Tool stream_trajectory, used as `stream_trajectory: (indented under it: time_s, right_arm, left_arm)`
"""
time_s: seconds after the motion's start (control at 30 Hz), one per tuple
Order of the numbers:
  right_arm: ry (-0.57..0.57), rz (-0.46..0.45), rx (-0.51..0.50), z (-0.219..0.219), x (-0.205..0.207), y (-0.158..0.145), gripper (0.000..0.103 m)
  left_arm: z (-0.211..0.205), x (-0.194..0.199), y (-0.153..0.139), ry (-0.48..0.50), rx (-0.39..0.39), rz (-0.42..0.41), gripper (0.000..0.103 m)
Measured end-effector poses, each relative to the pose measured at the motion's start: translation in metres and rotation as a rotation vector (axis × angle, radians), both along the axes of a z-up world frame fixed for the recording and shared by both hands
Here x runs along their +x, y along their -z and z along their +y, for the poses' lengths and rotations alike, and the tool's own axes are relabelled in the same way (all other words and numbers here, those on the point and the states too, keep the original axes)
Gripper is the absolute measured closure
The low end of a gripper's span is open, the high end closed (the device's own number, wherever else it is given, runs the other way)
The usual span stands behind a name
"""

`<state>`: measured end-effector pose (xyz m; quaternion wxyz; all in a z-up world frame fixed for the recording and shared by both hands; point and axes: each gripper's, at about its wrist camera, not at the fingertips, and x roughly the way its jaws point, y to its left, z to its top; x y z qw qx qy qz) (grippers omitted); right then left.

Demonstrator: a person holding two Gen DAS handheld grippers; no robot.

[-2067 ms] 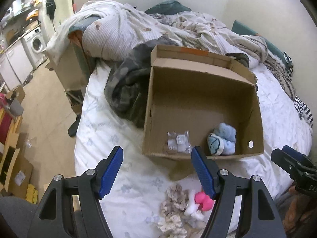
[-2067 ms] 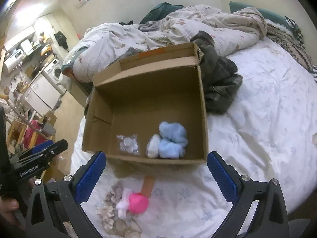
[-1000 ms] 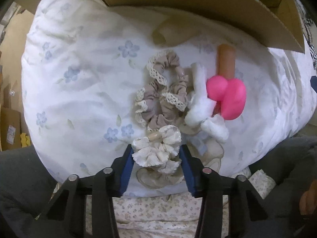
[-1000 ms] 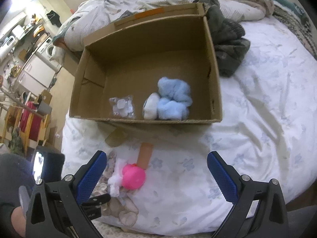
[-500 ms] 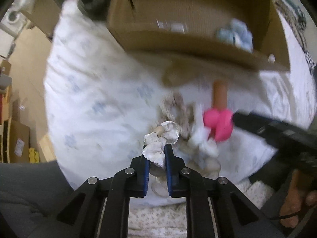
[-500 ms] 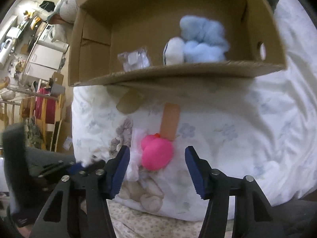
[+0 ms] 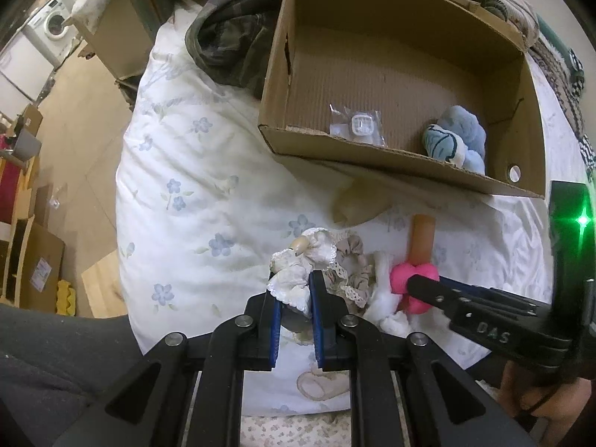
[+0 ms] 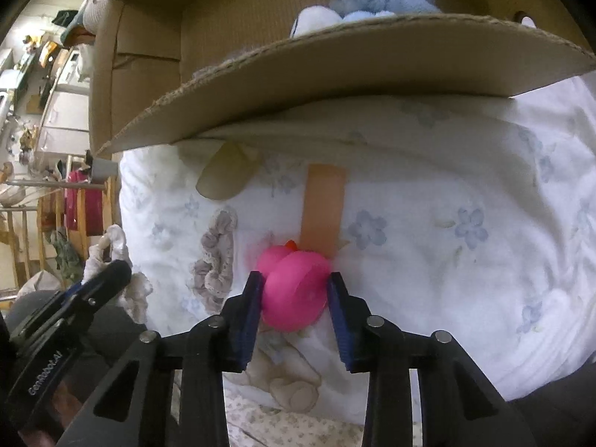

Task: Organize soft objects
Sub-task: 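Grasp the beige lace scrunchie with the left tool while the right tool grasps the pink duck, then carry the scrunchie and pink duck into the box and open both tools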

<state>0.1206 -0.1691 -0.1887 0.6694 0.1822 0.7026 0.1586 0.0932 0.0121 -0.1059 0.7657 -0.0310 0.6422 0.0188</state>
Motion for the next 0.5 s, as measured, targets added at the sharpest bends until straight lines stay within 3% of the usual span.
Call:
stream_trajectory:
  time_s: [0.07,0.17,0.5]
  right_arm:
    - [-0.001,-0.019,0.006,-0.003,-0.001,-0.005,0.078]
    - [0.001,-0.048,0.023,-0.008,-0.004,-0.015,0.081]
    - [-0.017,-0.146,0.022,-0.01,-0.01,-0.04,0.082]
  left_arm:
    - [0.001,0.001,0.0,-0.006,0.002,-0.004,0.09]
    - [0.004,0.001,0.0,-0.018,-0.008,-0.001,0.09]
    - [0.001,-0.002,-0.007,-0.019,0.008,-0.033,0.09]
